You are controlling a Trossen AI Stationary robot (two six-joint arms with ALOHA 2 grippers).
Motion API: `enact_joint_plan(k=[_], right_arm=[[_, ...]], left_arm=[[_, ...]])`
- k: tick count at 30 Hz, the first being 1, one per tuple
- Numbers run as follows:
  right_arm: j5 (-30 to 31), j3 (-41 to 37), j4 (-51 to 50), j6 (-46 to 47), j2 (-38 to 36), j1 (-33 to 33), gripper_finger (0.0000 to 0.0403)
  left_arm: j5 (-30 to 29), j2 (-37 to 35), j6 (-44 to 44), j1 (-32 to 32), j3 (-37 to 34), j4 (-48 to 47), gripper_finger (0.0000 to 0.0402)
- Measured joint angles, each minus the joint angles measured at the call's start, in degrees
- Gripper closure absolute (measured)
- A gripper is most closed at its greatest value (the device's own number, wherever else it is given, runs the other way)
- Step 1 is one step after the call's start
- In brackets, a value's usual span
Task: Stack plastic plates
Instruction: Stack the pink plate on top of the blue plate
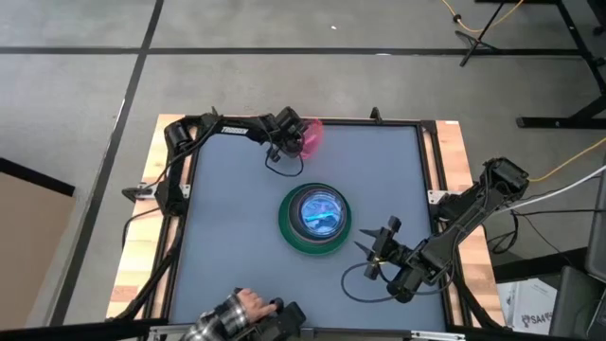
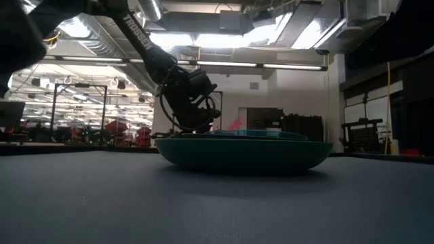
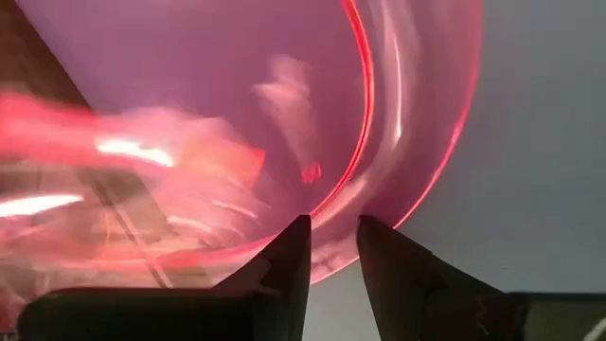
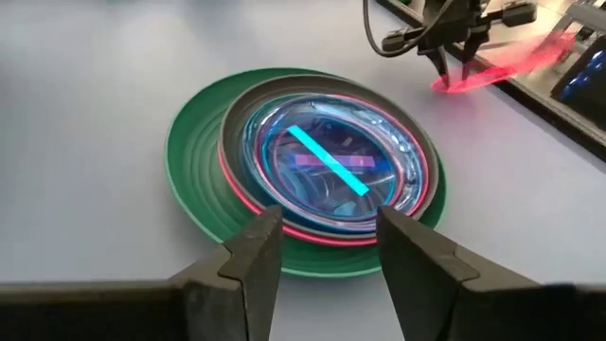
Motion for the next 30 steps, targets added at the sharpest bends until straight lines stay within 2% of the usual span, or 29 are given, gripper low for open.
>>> enact_joint_plan(k=[4, 12, 15, 20, 24, 30], right_arm=[[1.2, 0.0, -0.4, 0.0, 0.0, 0.0, 0.0238], [1.3, 0.0, -0.4, 0.0, 0.0, 0.0, 0.0238], [1.3, 0.0, -0.6, -0.4, 0.0, 0.0, 0.0238], [0.9, 0.0, -0.8, -1.9, 0.0, 0.1, 0.0238], [0.3, 0.0, -1.6, -2.1, 0.0, 0.1, 0.0238], [-0.3, 0.0, -2.5, -2.1, 0.0, 0.1, 0.0238]], left_arm=[[-0.5, -0.2, -0.9, -0.1, 0.0, 0.2, 0.0314], [-5.3, -1.0, -6.8, -0.5, 0.0, -4.0, 0.0314], [-7.2, -1.9, -11.0, -0.4, -0.2, -4.4, 0.0314], [-5.9, -6.3, -20.4, 0.1, -0.3, -6.6, 0.0314], [-0.3, -10.1, -30.6, 1.5, -0.3, -9.0, 0.0314], [10.0, -12.1, -58.3, 8.7, -0.2, -9.4, 0.0314]])
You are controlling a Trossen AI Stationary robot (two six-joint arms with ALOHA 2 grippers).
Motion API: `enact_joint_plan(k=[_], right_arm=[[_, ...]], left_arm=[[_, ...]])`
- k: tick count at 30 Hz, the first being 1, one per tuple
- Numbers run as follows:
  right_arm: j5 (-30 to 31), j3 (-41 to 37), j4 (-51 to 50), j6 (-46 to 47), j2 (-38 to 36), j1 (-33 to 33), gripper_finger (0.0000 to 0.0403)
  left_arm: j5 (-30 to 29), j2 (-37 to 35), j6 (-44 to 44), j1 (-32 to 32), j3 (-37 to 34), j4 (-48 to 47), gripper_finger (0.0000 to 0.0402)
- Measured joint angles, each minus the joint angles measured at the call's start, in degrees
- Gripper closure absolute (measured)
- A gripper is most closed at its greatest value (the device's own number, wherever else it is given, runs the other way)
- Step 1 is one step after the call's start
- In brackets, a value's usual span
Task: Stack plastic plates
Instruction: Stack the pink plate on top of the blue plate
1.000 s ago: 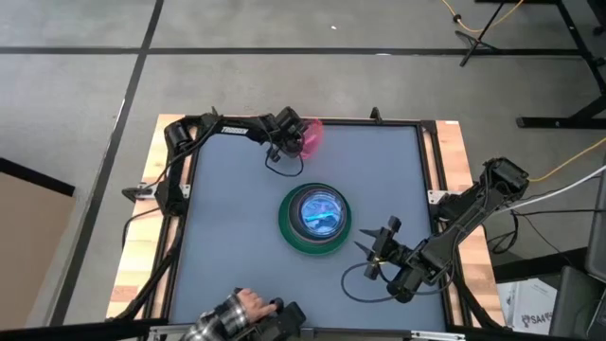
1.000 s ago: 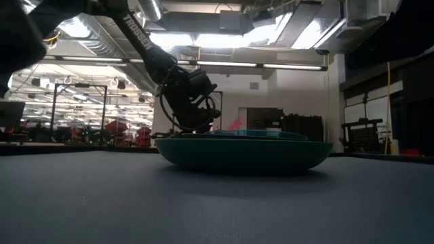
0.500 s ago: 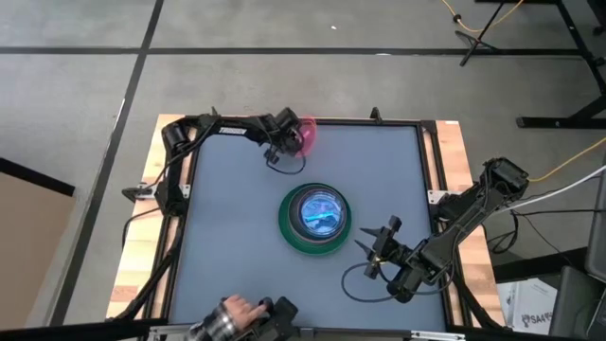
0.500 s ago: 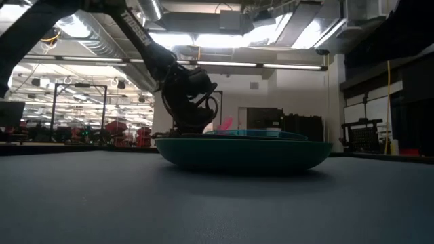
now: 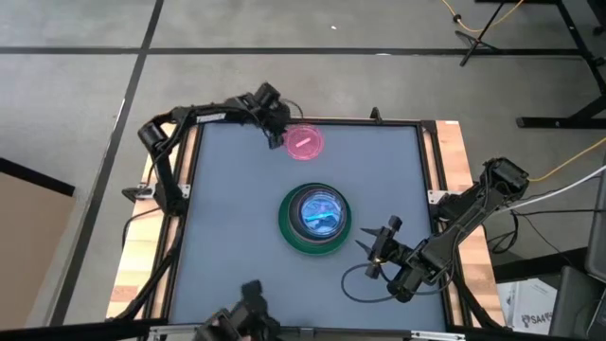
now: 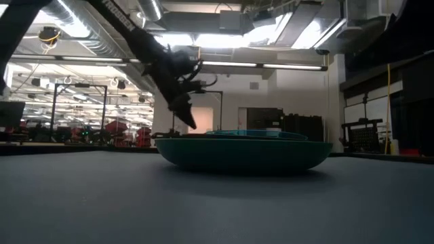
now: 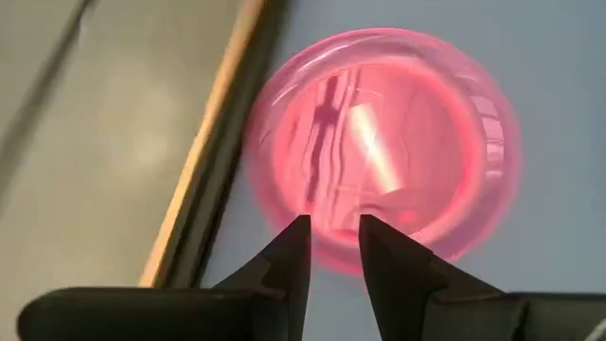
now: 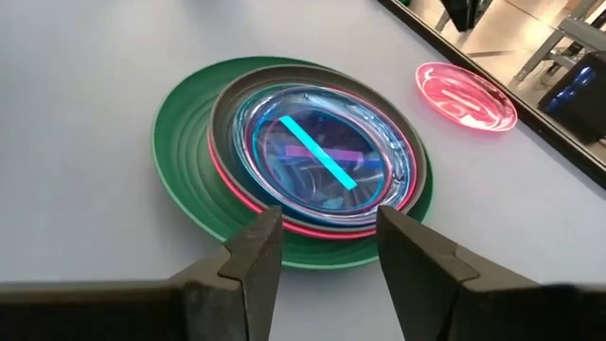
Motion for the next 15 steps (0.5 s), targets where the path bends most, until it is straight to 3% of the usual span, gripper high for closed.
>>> enact_joint_plan(k=[5, 15], right_arm=[[-0.9, 0.0, -1.1, 0.0, 0.0, 0.0, 0.0238], [-0.9, 0.0, -1.4, 0.0, 0.0, 0.0, 0.0238]], left_arm=[[3.6, 1.5, -15.5, 4.1, 0.0, -0.4, 0.0306], [-1.7, 6.8, -21.8, 2.4, 0.0, 1.0, 0.0255]])
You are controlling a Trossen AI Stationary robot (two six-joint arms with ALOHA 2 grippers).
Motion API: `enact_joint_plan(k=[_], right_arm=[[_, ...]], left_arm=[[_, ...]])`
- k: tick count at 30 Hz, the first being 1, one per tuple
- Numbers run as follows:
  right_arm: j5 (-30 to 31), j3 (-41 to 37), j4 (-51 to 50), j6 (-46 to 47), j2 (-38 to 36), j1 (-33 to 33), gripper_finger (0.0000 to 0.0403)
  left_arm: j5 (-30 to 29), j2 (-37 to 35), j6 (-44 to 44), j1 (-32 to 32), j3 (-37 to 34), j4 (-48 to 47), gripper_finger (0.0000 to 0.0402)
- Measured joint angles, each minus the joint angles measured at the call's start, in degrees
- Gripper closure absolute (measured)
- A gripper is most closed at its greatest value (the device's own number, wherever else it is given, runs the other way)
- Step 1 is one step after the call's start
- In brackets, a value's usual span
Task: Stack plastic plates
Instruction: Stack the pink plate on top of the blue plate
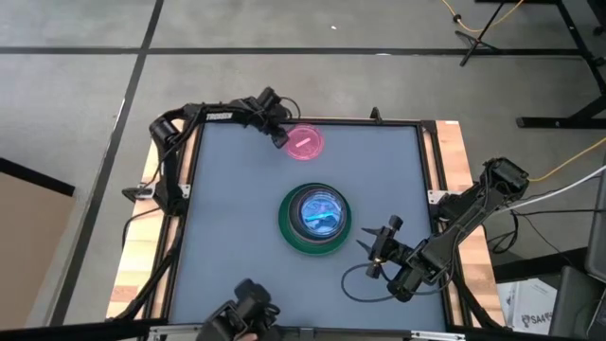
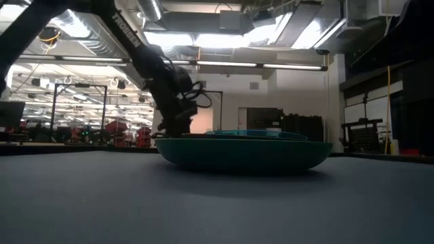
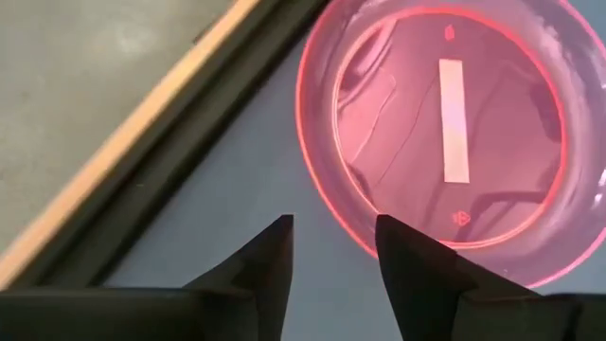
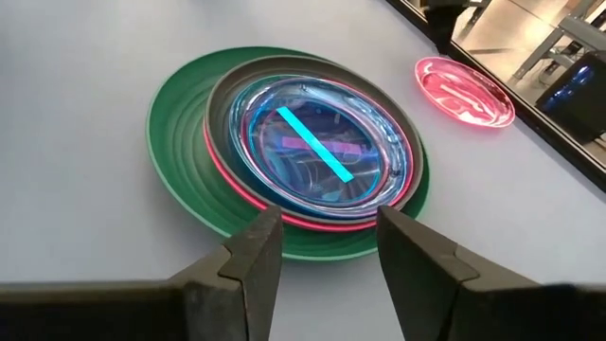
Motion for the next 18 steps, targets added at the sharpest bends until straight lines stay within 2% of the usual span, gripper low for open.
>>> enact_joint_plan(k=[5, 13, 18], right_arm=[[-0.1, 0.0, 0.1, 0.0, 0.0, 0.0, 0.0238], [-0.1, 0.0, 0.3, 0.1, 0.0, 0.0, 0.0238], [-0.1, 0.0, 0.2, 0.0, 0.0, 0.0, 0.0238]], left_arm=[[2.3, 2.2, -1.4, -1.1, 0.0, 2.5, 0.0256], [0.6, 3.8, 0.2, -1.8, 0.0, 3.3, 0.0258], [0.9, 4.3, 2.3, -2.4, 0.0, 5.5, 0.0286]])
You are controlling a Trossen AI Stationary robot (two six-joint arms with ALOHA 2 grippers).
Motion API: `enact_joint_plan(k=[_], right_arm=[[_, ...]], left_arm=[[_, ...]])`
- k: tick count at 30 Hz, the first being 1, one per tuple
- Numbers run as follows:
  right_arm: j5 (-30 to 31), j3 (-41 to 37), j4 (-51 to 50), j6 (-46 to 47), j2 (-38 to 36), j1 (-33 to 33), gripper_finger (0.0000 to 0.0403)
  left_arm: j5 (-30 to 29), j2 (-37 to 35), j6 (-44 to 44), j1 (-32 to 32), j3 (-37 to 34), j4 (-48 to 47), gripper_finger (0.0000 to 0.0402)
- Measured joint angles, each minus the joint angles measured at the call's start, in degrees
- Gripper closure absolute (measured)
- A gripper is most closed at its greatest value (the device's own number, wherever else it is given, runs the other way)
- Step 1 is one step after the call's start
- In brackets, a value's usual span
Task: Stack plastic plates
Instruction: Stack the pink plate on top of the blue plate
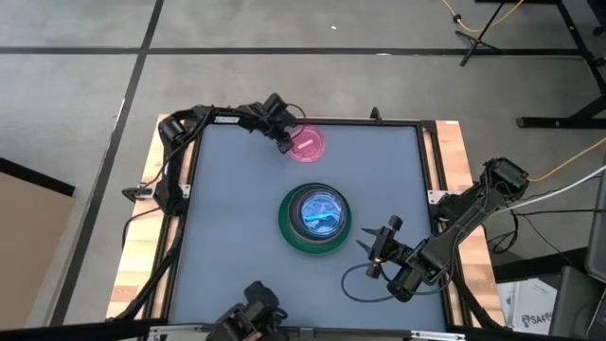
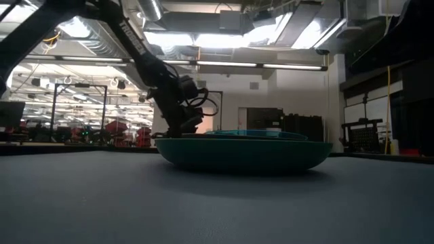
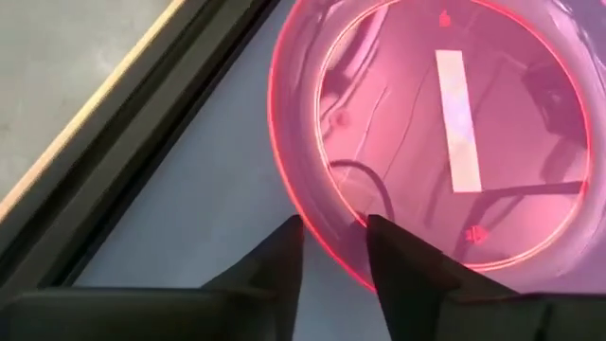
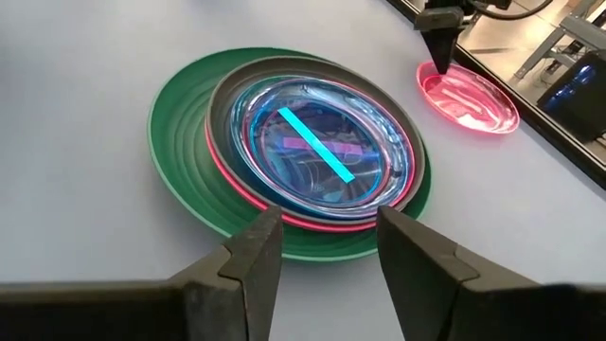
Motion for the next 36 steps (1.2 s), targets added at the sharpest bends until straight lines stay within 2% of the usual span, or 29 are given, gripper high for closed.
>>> enact_joint_plan(k=[6, 9, 12, 20, 29, 36], right_arm=[[-0.1, 0.0, 0.2, 0.2, 0.0, 0.0, 0.0238], [-2.6, 0.0, 0.3, 0.5, 0.0, 0.0, 0.0238], [-4.9, 0.0, 0.5, 0.6, 0.0, 0.0, 0.0238], [-5.0, 0.0, 2.1, 0.6, 0.0, 0.0, 0.0238], [-7.0, 0.0, 2.8, 0.6, 0.0, 0.0, 0.0238], [-7.1, 0.0, 3.2, 0.5, 0.0, 0.0, 0.0238]], left_arm=[[-0.1, 1.6, -1.8, -0.8, 0.2, 2.9, 0.036], [-0.4, 1.6, -2.2, -0.8, 0.2, 3.1, 0.0393], [-1.7, 1.6, -2.7, -0.9, 0.2, 3.2, 0.0397], [-3.6, -1.8, -3.3, -0.9, 0.0, 1.4, 0.04], [-6.5, -13.4, -3.1, -1.8, 0.0, -4.7, 0.0401], [-6.5, -23.7, -4.2, -6.8, 0.0, -7.9, 0.0401]])
